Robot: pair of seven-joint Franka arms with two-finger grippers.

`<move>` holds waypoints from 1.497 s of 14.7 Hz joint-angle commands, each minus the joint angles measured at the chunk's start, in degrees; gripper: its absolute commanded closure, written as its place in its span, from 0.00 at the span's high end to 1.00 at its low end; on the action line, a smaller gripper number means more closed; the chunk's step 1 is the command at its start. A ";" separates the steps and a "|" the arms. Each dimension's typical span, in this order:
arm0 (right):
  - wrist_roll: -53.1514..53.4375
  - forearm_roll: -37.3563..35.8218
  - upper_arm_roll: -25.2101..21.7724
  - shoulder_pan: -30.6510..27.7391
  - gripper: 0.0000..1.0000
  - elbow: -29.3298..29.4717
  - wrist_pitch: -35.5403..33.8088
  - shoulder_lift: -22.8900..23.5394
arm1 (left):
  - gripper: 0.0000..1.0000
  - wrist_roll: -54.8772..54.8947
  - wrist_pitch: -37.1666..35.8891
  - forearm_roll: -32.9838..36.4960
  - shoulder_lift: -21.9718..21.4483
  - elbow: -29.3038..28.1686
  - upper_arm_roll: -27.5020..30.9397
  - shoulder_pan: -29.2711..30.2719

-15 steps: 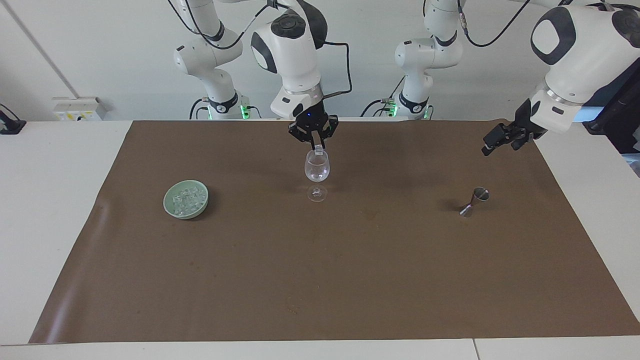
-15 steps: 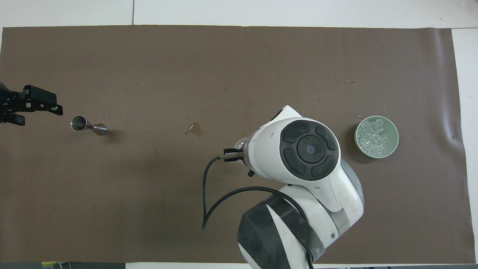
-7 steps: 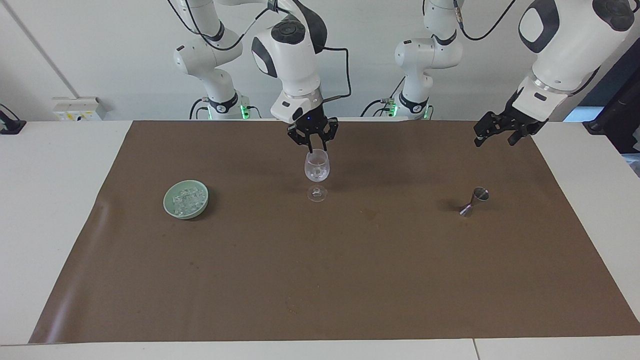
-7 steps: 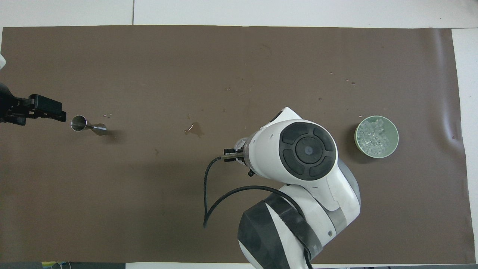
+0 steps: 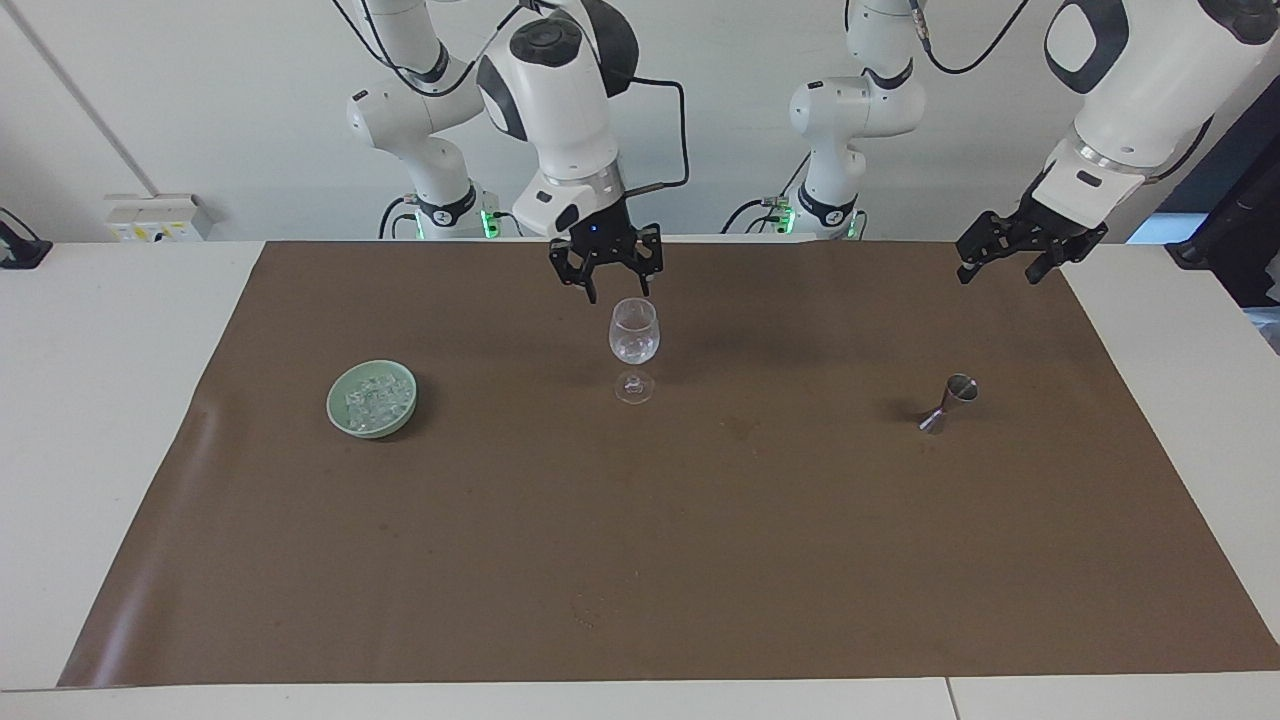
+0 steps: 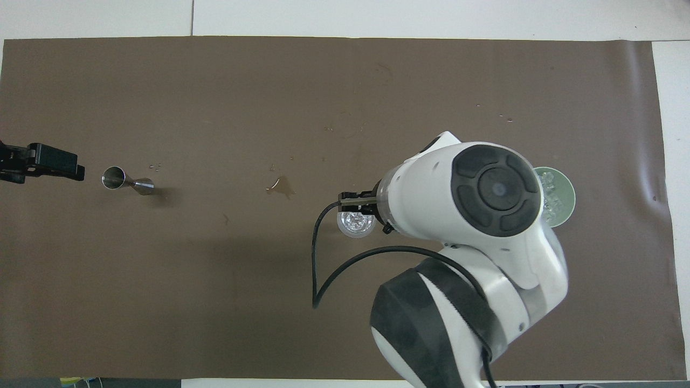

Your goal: Pour wine and add ice with both arms

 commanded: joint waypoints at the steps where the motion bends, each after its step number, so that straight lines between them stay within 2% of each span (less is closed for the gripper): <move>1: -3.09 -0.19 0.15 -5.57 1.00 -0.02 -4.28 -3.99 | 1.00 1.10 0.62 1.19 -1.64 -1.69 -1.38 1.78; 4: -7.65 -1.25 0.06 -14.26 1.00 -0.10 -11.47 -6.72 | 1.00 3.20 1.67 3.82 -1.02 -0.98 -1.47 1.60; 6: -15.81 -1.42 0.06 -19.54 1.00 -0.10 -17.18 -8.04 | 1.00 2.86 1.68 3.74 -1.11 -1.16 -1.47 1.51; 11: -27.53 -3.89 0.15 -32.55 1.00 0.07 -20.90 -8.57 | 1.00 2.77 1.24 3.74 -1.20 -1.25 -1.47 0.99; 13: -27.71 -3.97 -0.12 -33.36 1.00 1.12 -23.08 -8.22 | 1.00 2.59 1.50 3.74 -1.20 -1.25 -1.47 0.99; 17: -28.50 -5.63 -0.21 -34.86 1.00 9.72 -29.69 -6.03 | 1.00 2.51 1.68 3.74 -1.29 -1.42 -1.38 1.16; 22: -29.30 -6.79 -1.35 -34.33 1.00 9.30 -28.82 -5.76 | 1.00 3.30 1.59 3.74 -1.37 -1.51 -1.38 1.69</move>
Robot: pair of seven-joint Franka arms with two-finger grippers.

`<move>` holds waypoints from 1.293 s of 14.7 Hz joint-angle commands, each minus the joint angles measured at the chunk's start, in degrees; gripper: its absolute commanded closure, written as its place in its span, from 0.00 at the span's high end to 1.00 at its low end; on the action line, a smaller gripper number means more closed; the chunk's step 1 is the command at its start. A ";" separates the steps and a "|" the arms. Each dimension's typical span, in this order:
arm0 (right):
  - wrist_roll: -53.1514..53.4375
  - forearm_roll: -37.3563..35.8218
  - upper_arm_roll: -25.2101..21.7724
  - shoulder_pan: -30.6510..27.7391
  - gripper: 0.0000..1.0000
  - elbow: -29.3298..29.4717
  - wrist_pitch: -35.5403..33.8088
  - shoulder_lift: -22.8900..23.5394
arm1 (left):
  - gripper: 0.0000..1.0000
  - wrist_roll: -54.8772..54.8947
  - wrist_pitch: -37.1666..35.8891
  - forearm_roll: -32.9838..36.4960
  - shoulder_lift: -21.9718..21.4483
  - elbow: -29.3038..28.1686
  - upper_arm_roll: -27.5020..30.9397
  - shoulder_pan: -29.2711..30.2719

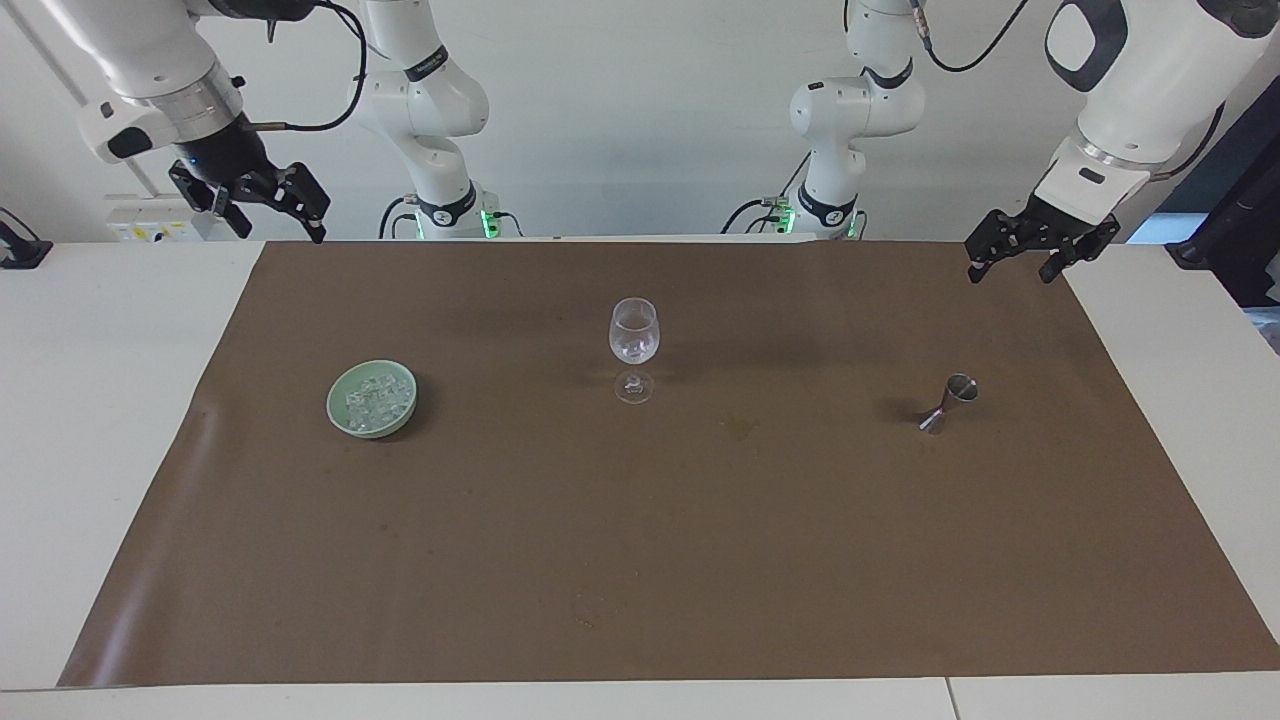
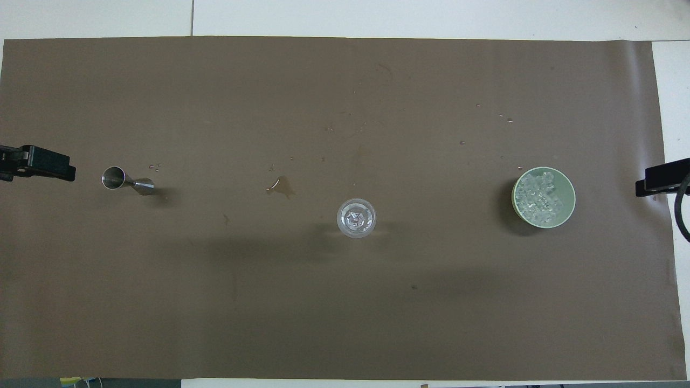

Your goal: Pour wine and add ice with both arms

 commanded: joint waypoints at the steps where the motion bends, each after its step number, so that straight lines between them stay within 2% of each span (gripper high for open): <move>1: -1.49 -0.44 -0.28 -0.41 1.00 1.72 -0.48 1.30 | 1.00 1.14 0.91 1.12 -1.25 -1.47 -0.27 0.59; 12: -2.45 -0.18 -0.90 0.03 1.00 -0.56 3.21 1.30 | 1.00 0.61 -0.23 1.12 -1.34 -1.38 -0.27 0.59; 19: -2.45 -0.71 -0.99 1.61 1.00 1.98 1.81 2.88 | 1.00 0.70 -0.23 1.12 -1.34 -1.38 -0.27 0.59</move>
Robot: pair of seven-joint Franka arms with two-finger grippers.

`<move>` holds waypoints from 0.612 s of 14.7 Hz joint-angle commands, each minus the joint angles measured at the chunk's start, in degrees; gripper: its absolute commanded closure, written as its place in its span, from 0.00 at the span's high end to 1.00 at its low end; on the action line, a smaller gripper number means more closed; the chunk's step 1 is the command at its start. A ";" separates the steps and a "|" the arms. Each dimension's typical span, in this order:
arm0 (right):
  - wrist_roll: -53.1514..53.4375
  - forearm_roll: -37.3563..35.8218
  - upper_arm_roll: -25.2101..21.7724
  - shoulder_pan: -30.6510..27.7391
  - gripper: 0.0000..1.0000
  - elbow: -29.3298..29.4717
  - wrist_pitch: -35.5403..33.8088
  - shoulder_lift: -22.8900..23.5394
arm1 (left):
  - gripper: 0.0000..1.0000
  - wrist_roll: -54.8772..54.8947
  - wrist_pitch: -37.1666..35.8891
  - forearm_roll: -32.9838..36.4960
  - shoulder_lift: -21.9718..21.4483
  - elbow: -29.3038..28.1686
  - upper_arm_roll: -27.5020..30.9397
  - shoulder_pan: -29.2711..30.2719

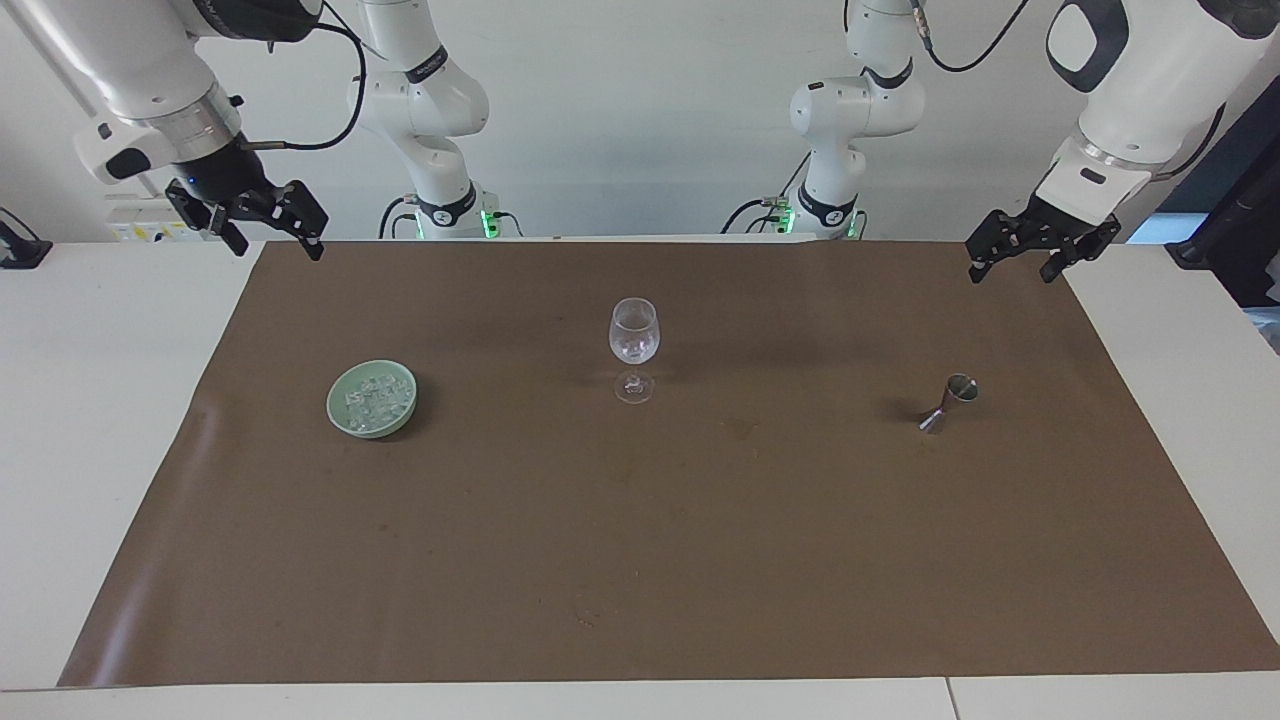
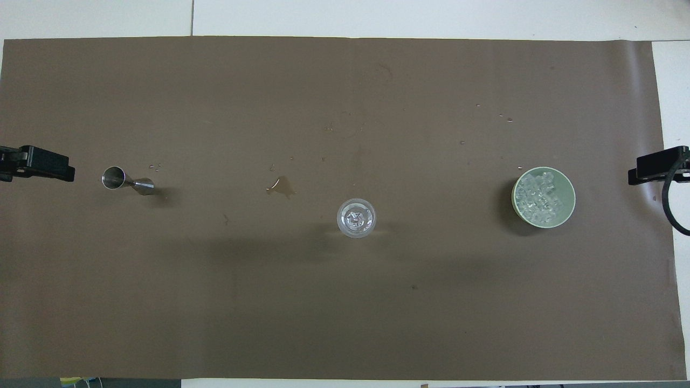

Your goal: Pour wine and add ice with both arms

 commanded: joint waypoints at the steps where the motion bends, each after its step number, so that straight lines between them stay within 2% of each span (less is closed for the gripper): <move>1: -1.31 -0.73 -0.30 0.61 1.00 1.40 -0.43 1.22 | 1.00 0.39 0.22 1.07 -1.25 -1.24 -0.30 0.21; 9: -1.22 -0.38 -1.35 2.20 1.00 3.44 0.89 3.25 | 1.00 0.91 -0.91 0.72 0.85 2.71 -0.30 -0.06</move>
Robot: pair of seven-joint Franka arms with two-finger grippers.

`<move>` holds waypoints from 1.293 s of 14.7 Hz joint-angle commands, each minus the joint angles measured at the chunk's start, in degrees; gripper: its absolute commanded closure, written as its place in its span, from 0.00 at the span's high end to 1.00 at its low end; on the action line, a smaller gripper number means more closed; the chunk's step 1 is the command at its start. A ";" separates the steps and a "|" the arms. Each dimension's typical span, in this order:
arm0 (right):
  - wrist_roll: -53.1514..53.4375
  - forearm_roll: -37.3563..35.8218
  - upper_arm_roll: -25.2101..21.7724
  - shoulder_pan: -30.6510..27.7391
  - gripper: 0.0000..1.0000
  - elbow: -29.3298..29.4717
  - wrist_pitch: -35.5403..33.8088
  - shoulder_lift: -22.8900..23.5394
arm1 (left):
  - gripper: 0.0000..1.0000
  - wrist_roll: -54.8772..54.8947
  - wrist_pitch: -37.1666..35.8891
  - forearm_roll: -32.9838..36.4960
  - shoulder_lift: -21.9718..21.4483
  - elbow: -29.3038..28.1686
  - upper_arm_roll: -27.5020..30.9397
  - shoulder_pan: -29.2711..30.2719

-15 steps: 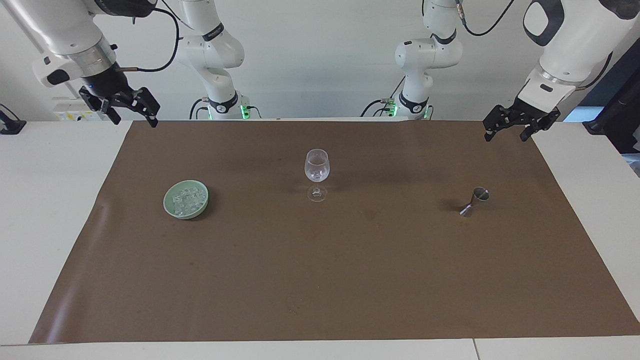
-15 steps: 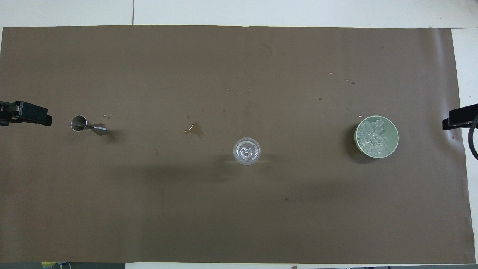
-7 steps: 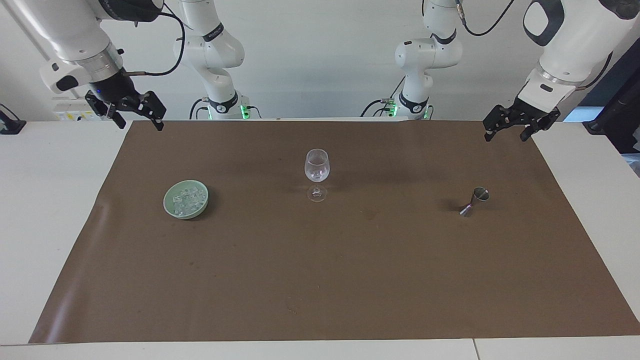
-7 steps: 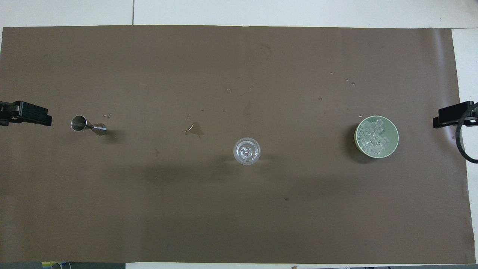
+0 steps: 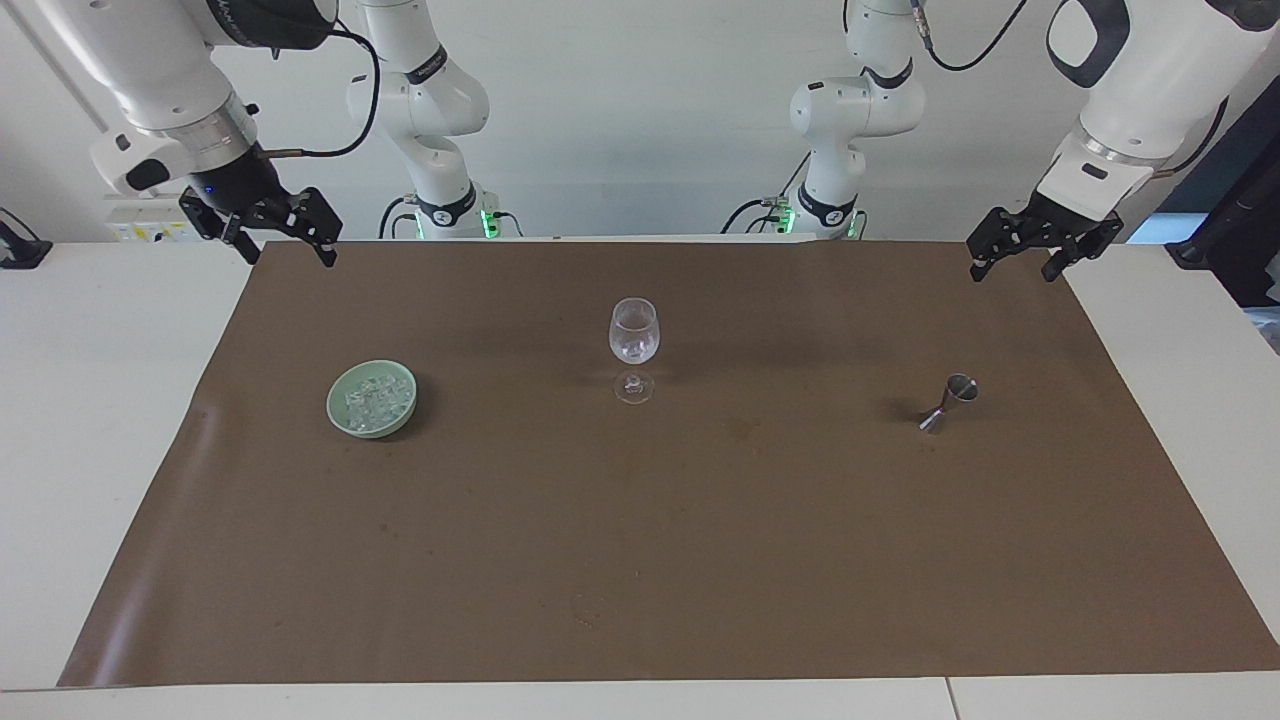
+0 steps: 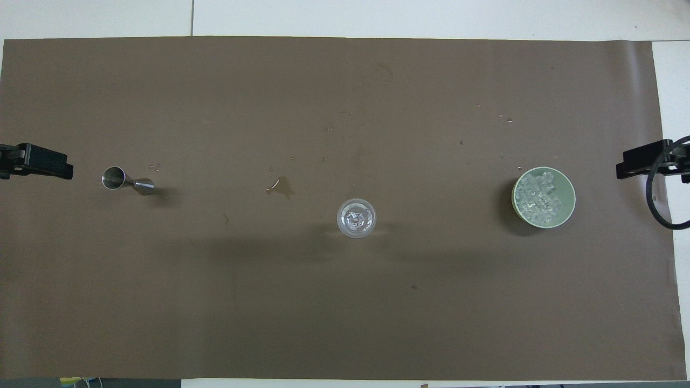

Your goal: Pour wine and add ice with both arms

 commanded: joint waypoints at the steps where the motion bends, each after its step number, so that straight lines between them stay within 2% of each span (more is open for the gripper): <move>1: -1.31 -0.24 -1.45 0.54 1.00 0.80 0.64 1.44 | 1.00 0.80 -1.47 0.72 1.71 2.77 -0.16 0.08; 4: -1.40 -0.33 -2.16 0.63 1.00 0.53 0.73 1.27 | 1.00 0.80 -3.32 0.81 3.56 5.32 -0.16 0.00; 19: -3.86 0.20 -4.44 0.80 1.00 2.20 -1.38 1.26 | 1.00 0.62 -3.41 0.63 2.59 3.48 -0.07 -0.18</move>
